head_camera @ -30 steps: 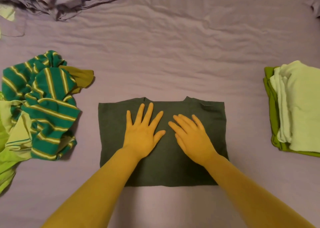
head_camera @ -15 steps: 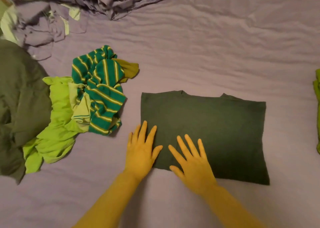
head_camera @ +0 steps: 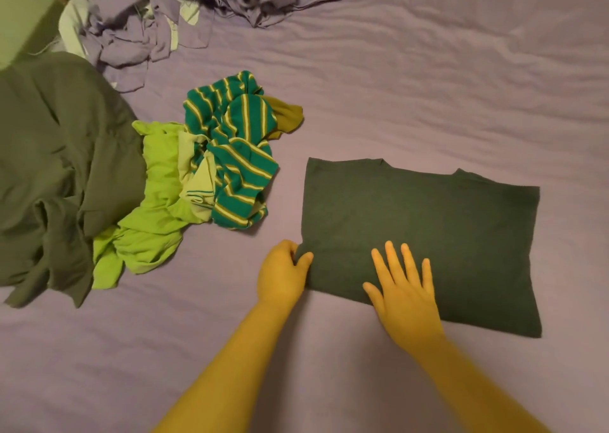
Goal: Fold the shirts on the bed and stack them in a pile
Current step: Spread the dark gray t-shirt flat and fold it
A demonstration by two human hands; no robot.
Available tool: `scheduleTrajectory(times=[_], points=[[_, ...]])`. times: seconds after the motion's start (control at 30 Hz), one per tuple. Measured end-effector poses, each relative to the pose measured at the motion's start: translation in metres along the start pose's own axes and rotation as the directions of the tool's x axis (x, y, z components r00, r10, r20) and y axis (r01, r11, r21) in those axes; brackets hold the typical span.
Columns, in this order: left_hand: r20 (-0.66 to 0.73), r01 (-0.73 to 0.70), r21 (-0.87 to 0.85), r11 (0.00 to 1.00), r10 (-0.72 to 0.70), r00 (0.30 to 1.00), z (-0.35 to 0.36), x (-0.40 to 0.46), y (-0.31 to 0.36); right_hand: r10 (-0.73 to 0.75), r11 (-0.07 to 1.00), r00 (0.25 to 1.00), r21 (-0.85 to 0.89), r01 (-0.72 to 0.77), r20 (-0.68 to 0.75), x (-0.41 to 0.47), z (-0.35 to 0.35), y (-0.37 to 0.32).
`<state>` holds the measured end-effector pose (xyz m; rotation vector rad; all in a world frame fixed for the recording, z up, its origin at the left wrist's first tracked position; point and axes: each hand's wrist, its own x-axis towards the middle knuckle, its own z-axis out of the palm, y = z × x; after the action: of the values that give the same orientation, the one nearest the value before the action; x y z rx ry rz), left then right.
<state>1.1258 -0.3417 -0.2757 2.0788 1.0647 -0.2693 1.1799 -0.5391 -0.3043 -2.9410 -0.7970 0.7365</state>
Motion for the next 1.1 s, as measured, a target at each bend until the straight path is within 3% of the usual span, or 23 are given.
scheduleTrajectory(times=[0.07,0.17,0.27,0.33,0.43,0.53,0.63,0.7,0.83,0.97,1.1], points=[[0.043,0.036,-0.157,0.987,-0.030,0.999,-0.002,0.009,0.014,0.021,0.999,1.000,0.037,-0.021,-0.001,0.006,-0.008,-0.011],[0.076,0.124,-0.334,0.934,-0.104,0.992,-0.007,0.031,0.038,0.055,0.992,0.992,0.116,-0.042,-0.114,0.026,-0.029,-0.022],[0.169,0.258,-0.447,0.857,-0.202,0.965,-0.008,0.051,0.057,0.204,0.911,0.976,0.380,-0.162,-0.073,0.051,-0.046,-0.023],[0.261,0.333,-0.517,0.789,-0.225,0.939,-0.009,0.061,0.065,0.210,0.857,0.977,0.487,-0.167,-0.035,0.062,-0.057,-0.026],[0.437,0.375,-0.609,0.699,-0.099,0.894,-0.012,0.060,0.084,0.146,0.775,0.989,0.624,-0.104,-0.015,0.068,-0.067,-0.031],[0.535,0.365,-0.630,0.686,0.042,0.844,-0.005,0.049,0.101,0.080,0.611,0.993,0.792,0.019,-0.085,0.066,-0.081,-0.035],[0.665,0.444,-0.629,0.638,0.146,0.733,0.003,0.039,0.117,0.054,0.472,0.992,0.878,0.075,-0.114,0.059,-0.095,-0.033],[0.711,0.491,-0.631,0.601,0.195,0.676,0.008,0.031,0.130,0.094,0.477,0.987,0.876,0.071,-0.131,0.053,-0.101,-0.021],[0.747,0.540,-0.619,0.570,0.216,0.628,0.026,0.020,0.154,0.156,0.593,0.982,0.805,-0.005,-0.108,0.043,-0.108,0.024],[0.767,0.503,-0.587,0.634,0.237,0.597,0.048,0.003,0.181,0.212,0.714,0.962,0.699,-0.033,-0.170,0.032,-0.107,0.070],[0.723,0.353,-0.575,0.739,0.255,0.642,0.074,-0.016,0.201,0.352,0.688,0.920,0.714,-0.130,-0.171,0.023,-0.101,0.106]])
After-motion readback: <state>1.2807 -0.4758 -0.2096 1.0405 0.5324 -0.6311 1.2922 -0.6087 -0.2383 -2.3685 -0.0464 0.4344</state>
